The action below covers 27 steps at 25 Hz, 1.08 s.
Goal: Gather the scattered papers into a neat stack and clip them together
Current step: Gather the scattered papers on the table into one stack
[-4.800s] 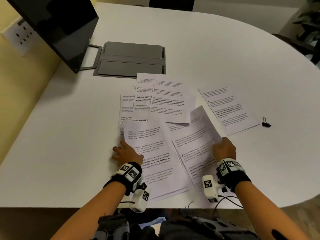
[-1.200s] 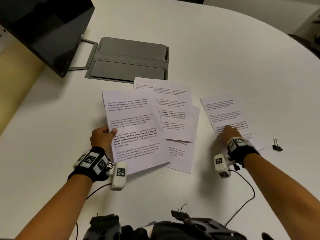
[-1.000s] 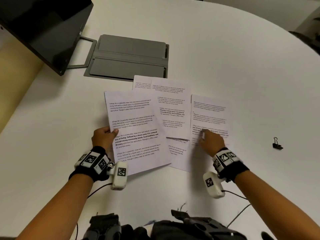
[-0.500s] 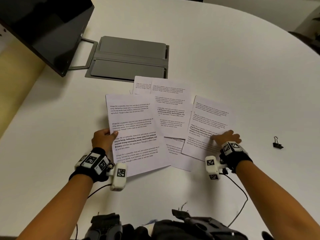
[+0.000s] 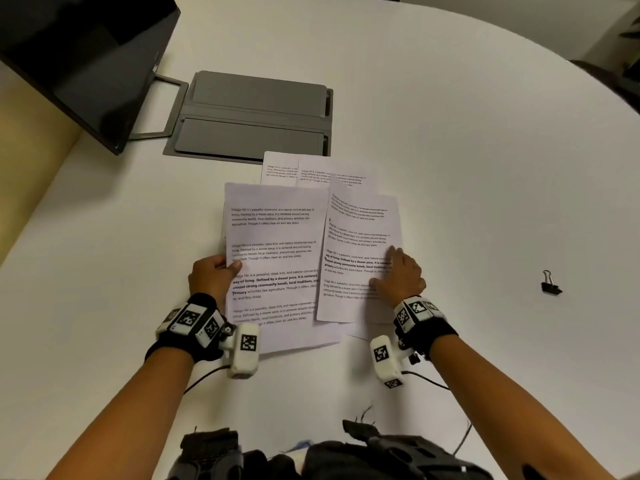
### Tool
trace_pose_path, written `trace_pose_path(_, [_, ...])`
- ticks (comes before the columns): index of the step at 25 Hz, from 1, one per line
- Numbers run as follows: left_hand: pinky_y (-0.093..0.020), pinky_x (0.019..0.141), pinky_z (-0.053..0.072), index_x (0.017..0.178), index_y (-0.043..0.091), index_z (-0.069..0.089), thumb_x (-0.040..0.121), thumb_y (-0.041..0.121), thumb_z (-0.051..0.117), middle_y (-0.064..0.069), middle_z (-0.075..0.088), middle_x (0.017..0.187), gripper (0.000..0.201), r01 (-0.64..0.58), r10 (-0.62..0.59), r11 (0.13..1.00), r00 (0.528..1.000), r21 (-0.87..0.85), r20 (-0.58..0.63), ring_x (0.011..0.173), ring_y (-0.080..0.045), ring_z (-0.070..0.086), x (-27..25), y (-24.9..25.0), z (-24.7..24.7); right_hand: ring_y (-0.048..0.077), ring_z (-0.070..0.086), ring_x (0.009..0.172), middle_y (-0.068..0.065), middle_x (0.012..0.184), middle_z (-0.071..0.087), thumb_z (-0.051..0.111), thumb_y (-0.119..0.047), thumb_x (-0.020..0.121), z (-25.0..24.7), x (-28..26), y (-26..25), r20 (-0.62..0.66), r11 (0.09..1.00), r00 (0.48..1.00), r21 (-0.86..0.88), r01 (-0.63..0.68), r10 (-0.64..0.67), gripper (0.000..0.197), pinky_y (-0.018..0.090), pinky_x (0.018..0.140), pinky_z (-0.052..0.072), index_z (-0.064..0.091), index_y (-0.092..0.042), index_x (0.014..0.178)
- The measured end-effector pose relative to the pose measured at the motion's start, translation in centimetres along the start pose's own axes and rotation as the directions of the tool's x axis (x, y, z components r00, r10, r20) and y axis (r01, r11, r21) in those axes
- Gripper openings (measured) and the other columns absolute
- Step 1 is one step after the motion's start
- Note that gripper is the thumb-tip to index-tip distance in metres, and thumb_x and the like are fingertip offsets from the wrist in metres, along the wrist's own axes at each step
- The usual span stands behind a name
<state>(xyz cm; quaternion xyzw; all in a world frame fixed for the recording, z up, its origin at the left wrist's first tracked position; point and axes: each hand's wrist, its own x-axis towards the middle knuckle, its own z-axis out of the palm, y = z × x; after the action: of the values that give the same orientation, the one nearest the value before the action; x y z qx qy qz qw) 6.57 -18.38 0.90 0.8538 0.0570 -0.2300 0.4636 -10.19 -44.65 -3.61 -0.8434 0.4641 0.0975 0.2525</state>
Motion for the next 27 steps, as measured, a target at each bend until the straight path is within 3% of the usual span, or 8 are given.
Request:
trace_pose_path(3, [-0.023, 0.075, 0.046, 0.112, 0.01, 0.067, 0.087, 0.015, 0.062, -0.011, 0.069, 0.097, 0.026, -0.014, 0.01, 0.997, 0.999, -0.082, -0.04, 0.076, -0.02, 0.062, 0.8, 0.7, -1.3, 0.029, 0.018, 0.142, 0.0, 0.155, 0.022, 0.065, -0.034, 0.08, 0.4, -0.4, -0.1, 0.004, 0.997, 0.998, -0.038, 0.064, -0.064, 0.081, 0.052, 0.112, 0.023, 0.02, -0.024, 0.147])
trace_pose_path(6, [-0.024, 0.079, 0.047, 0.113, 0.01, 0.066, 0.086, 0.017, 0.062, -0.012, 0.07, 0.102, 0.028, -0.03, 0.029, 0.999, 0.999, -0.022, -0.038, 0.08, -0.02, 0.062, 1.1, 0.8, -1.5, 0.028, 0.023, 0.14, 0.001, 0.15, 0.032, 0.066, -0.038, 0.077, 1.2, -1.2, -0.3, 0.012, 0.988, 0.99, -0.053, 0.143, -0.143, 0.083, 0.053, 0.109, 0.026, 0.021, -0.025, 0.146])
trace_pose_path(13, [-0.024, 0.078, 0.044, 0.111, 0.006, 0.066, 0.089, 0.019, 0.059, -0.016, 0.069, 0.108, 0.027, 0.001, -0.005, 0.994, 0.999, 0.106, 0.044, 0.084, -0.021, 0.06, 0.5, -0.1, 1.5, 0.028, 0.007, 0.146, -0.003, 0.156, 0.022, 0.06, -0.041, 0.083, 2.7, -4.3, -2.6, 0.088, 0.966, 0.963, -0.028, 0.257, -0.254, 0.082, 0.054, 0.115, 0.011, 0.013, -0.026, 0.149])
trace_pose_path(17, [-0.028, 0.08, 0.039, 0.116, 0.0, 0.057, 0.097, 0.029, 0.043, -0.02, 0.062, 0.118, 0.038, -0.025, -0.007, 0.973, 0.991, 0.229, 0.136, 0.104, -0.032, 0.058, -0.4, -0.2, 3.6, 0.028, 0.005, 0.146, -0.002, 0.158, 0.017, 0.052, -0.045, 0.087, 4.0, -5.6, -4.3, 0.123, 0.951, 0.946, -0.036, 0.308, -0.302, 0.076, 0.054, 0.115, 0.008, 0.011, -0.027, 0.149])
trace_pose_path(20, [-0.035, 0.089, 0.045, 0.122, 0.008, 0.056, 0.091, 0.034, 0.053, -0.014, 0.062, 0.122, 0.041, -0.043, -0.001, 0.952, 0.99, 0.305, 0.144, 0.11, -0.033, 0.058, -0.6, -0.6, 4.1, 0.027, 0.008, 0.146, 0.0, 0.156, 0.022, 0.051, -0.042, 0.088, 4.2, -5.7, -5.4, 0.118, 0.954, 0.948, -0.014, 0.298, -0.295, 0.073, 0.052, 0.116, 0.009, 0.014, -0.026, 0.149])
trace_pose_path(23, [-0.035, 0.083, 0.051, 0.113, 0.011, 0.062, 0.087, 0.029, 0.061, -0.013, 0.067, 0.114, 0.032, -0.122, 0.073, 0.9, 0.989, 0.419, 0.131, 0.101, -0.033, 0.062, -0.1, -1.1, 3.2, 0.026, 0.019, 0.142, 0.004, 0.151, 0.032, 0.052, -0.034, 0.089, 3.3, -4.6, -5.5, -0.002, 0.967, 0.969, 0.064, 0.248, -0.248, 0.066, 0.047, 0.114, 0.015, 0.024, -0.022, 0.147])
trace_pose_path(25, [-0.033, 0.081, 0.05, 0.113, 0.008, 0.062, 0.088, 0.024, 0.06, -0.016, 0.067, 0.113, 0.03, -0.123, 0.094, 0.902, 0.992, 0.414, 0.09, 0.099, -0.035, 0.062, 0.2, -1.0, 2.2, 0.027, 0.024, 0.14, 0.007, 0.152, 0.028, 0.053, -0.031, 0.088, 2.6, -3.2, -4.8, -0.058, 0.979, 0.98, 0.063, 0.194, -0.191, 0.066, 0.044, 0.114, 0.02, 0.025, -0.017, 0.146])
trace_pose_path(27, [-0.03, 0.079, 0.046, 0.113, 0.004, 0.063, 0.089, 0.019, 0.058, -0.02, 0.066, 0.112, 0.028, -0.104, 0.096, 0.907, 0.995, 0.408, 0.04, 0.099, -0.037, 0.062, 0.3, -1.0, 1.1, 0.029, 0.02, 0.142, 0.012, 0.156, 0.019, 0.056, -0.034, 0.086, 1.8, -1.3, -3.7, -0.009, 0.989, 0.989, 0.014, 0.145, -0.145, 0.074, 0.043, 0.116, 0.021, 0.021, -0.012, 0.147])
